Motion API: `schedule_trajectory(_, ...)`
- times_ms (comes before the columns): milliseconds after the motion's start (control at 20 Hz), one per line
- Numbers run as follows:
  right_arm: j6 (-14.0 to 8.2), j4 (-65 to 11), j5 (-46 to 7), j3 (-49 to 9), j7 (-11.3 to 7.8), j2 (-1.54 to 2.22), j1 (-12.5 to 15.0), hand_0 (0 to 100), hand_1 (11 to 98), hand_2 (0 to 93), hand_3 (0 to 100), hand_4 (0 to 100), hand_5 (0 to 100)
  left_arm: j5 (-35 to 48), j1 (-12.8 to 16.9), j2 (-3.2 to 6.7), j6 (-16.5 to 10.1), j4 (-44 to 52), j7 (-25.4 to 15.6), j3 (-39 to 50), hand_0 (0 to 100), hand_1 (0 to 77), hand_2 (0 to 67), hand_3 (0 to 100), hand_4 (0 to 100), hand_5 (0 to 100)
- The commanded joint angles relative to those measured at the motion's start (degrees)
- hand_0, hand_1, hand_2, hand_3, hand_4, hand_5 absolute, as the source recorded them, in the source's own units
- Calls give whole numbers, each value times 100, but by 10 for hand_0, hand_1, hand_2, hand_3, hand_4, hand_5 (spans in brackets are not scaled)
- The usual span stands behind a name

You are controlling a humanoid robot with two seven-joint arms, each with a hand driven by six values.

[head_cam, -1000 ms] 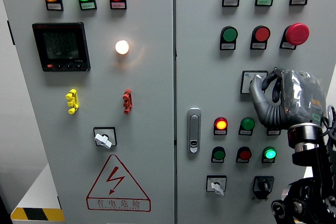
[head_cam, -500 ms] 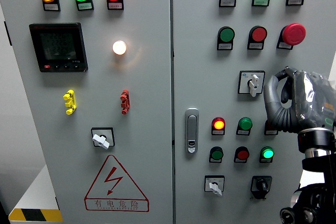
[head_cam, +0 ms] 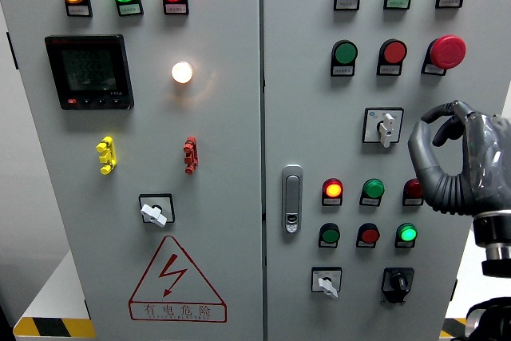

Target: Rotate and turn off gray switch

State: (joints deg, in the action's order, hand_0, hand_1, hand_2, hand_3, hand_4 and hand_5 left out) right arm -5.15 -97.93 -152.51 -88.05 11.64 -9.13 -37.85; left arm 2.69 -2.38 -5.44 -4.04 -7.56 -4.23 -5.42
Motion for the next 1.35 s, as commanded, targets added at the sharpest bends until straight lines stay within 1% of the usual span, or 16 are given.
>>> schedule_trajectory(0,163,-200,-16,-81,-241,-1,163,0,358,403,484,375,668,3,0,0,0,0,1,6,886,0,133,187,82,109)
schedule_trajectory(50,251,-288,-16,-107,-293,-1,233,0,368,359,444,346,635,-5,0,0,0,0,1,-3,886,0,133,187,82,109)
schedule_trajectory(150,296,-464,-42,-177,-556,-1,365,0,381,317,398,300,562,3,0,0,0,0,1,-3,886,0,134,187,82,109)
schedule_trajectory(250,418,-613,-112,-265,-628,8,436,0,406,239,321,225,498,-5,0,0,0,0,1,-3,886,0,134,187,82,109)
schedule_trajectory(350,620,-823,-139,-353,-671,8,576,0,427,203,273,186,450,3,0,0,0,0,1,-3,886,0,134,187,82,109)
schedule_trajectory(400,708,-903,-148,-388,-820,8,646,0,432,160,231,143,415,3,0,0,0,0,1,-3,886,0,134,187,82,109)
schedule_trajectory(450,787,-1026,-191,-476,-969,8,717,0,434,147,218,129,400,-5,0,0,0,0,1,-3,886,0,134,187,82,109)
schedule_trajectory(500,840,-1114,-218,-546,-1066,8,761,0,438,106,184,114,355,-5,0,0,0,0,1,-3,886,0,134,187,82,109)
schedule_trajectory(650,963,-1360,-235,-766,-1260,8,884,0,439,95,135,104,305,3,0,0,0,0,1,-3,886,0,134,187,82,109)
schedule_trajectory(800,1183,-1624,-262,-1011,-1576,8,1016,0,438,91,123,95,290,-5,0,0,0,0,1,-3,887,0,134,187,82,109)
schedule_trajectory(900,1288,-1773,-262,-1065,-1586,8,1060,0,438,92,122,94,268,-5,0,0,0,0,1,-3,886,0,134,187,82,109)
schedule_trajectory(1000,1306,-1879,-262,-1074,-1595,8,1113,0,438,88,117,90,258,-5,0,0,0,0,1,-3,886,0,134,187,82,109)
schedule_trajectory(1100,1403,-1949,-271,-1083,-1595,8,1113,0,438,87,115,89,250,3,0,0,0,0,1,6,886,0,134,187,82,109)
schedule_trajectory(1150,1412,-1976,-271,-1083,-1595,17,1122,0,438,87,115,89,250,3,0,0,0,0,-8,-3,886,0,134,187,82,109)
schedule_trajectory(1200,1412,-2011,-288,-1083,-1595,8,1122,0,438,86,115,89,244,-5,0,0,0,0,1,-3,886,0,134,187,82,109)
schedule_trajectory(1300,1403,-2046,-323,-1083,-1595,8,1148,0,439,85,113,88,239,-5,0,0,0,0,1,6,886,0,134,187,82,109)
